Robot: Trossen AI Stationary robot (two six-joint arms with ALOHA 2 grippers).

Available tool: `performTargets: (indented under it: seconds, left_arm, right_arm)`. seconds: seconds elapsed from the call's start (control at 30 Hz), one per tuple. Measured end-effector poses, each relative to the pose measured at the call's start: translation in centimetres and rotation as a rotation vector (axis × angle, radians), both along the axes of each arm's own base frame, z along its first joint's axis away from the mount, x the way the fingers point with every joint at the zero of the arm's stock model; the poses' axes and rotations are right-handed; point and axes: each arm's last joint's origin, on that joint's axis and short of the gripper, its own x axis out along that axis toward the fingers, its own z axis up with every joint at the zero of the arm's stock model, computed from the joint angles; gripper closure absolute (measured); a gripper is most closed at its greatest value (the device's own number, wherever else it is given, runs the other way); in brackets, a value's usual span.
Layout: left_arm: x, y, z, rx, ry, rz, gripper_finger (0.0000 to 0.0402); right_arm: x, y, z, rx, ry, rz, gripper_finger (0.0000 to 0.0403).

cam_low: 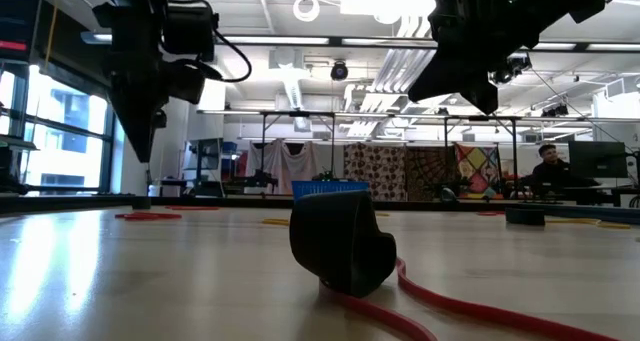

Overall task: Sort rubber bands into baskets
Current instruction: Put the red rubber band into the green basket

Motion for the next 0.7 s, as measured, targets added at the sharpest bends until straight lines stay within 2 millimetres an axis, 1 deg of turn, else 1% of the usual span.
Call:
performTargets:
  seconds: [0.13, 0.2, 0.33, 0.43, 0.7]
  left_arm:
    - [-0.9, 0.2, -1.4, -0.003, 0.034, -0.006, 0.0298]
    - [-1.0, 0.5, -1.6, -0.004, 0.043, 0.006, 0.0298]
    - [-0.5, 0.8, -1.6, 0.024, -0.015, 0.004, 0.0298]
    - [-0.1, 0.9, -2.0, 0.02, -0.025, 0.028, 0.0298]
    - [1.0, 0.9, -4.5, -0.003, 0.097, 0.017, 0.0297]
  right_arm:
    - [0.0, 0.0, 0.0, -0.016, 0.0, -0.01, 0.0403]
    - [0.0, 0.0, 0.0, -0.016, 0.0, -0.01, 0.0403]
    - [0.0, 0.0, 0.0, -0.016, 0.0, -0.01, 0.0403]
    - [0.0, 0.0, 0.0, -0.016, 0.0, -0.01, 0.0403]
    - [0.0, -0.1, 0.0, -0.016, 0.0, -0.011, 0.0403]
